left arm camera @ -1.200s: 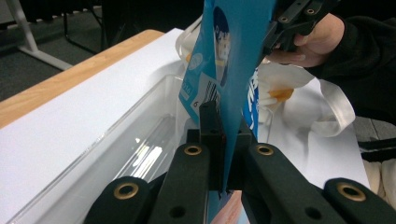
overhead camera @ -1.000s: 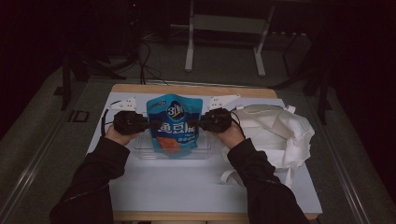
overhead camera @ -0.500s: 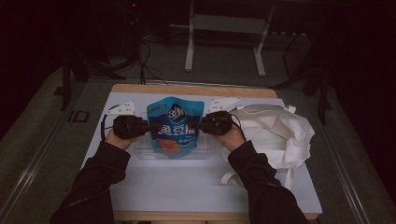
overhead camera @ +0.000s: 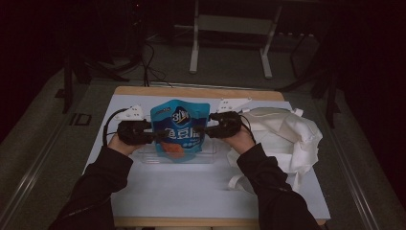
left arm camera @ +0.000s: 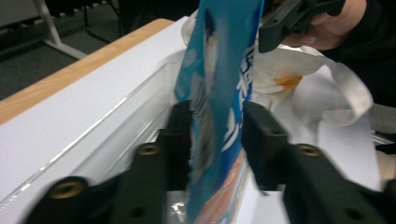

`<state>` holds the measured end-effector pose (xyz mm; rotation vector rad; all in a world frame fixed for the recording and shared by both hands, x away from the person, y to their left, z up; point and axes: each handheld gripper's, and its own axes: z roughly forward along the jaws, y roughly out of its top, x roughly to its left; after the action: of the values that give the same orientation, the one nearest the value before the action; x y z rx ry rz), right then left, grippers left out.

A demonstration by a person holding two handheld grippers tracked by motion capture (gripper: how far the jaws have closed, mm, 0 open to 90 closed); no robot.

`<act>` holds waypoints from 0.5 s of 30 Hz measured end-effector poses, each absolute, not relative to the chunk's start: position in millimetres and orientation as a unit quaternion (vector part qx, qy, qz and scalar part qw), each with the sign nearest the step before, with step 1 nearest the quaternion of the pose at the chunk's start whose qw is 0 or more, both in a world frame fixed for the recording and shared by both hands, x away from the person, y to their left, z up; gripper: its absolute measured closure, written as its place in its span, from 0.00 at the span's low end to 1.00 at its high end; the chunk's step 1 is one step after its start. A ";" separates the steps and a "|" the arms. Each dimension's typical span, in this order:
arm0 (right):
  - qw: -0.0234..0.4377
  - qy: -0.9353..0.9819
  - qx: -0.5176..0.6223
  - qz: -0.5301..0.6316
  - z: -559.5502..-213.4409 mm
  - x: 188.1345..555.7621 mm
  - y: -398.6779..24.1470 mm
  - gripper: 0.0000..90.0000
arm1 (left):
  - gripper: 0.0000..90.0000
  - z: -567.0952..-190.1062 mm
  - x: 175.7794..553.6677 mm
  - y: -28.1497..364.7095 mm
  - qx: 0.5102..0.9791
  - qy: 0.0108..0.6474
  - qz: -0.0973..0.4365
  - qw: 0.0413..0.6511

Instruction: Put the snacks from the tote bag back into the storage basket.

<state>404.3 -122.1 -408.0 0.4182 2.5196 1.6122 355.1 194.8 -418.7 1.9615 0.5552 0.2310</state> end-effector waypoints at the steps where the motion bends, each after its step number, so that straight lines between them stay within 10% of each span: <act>1: 0.065 0.834 0.141 0.530 -407.8 404.2 -123.0 0.43 | 0.53 -417.0 354.1 193.6 0.817 0.237 0.099 0.517; 5: 0.063 0.833 0.155 0.528 -408.2 404.1 -126.6 0.23 | 0.16 -414.1 352.1 193.7 0.802 0.252 0.084 0.535; 15: 0.074 0.832 0.158 0.526 -400.2 397.4 -139.2 0.15 | 0.00 -417.9 336.0 187.2 0.791 0.297 0.121 0.522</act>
<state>397.4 -139.2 -400.2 0.4752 2.4979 1.5780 336.0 187.2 -417.9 1.8940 0.7124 0.2898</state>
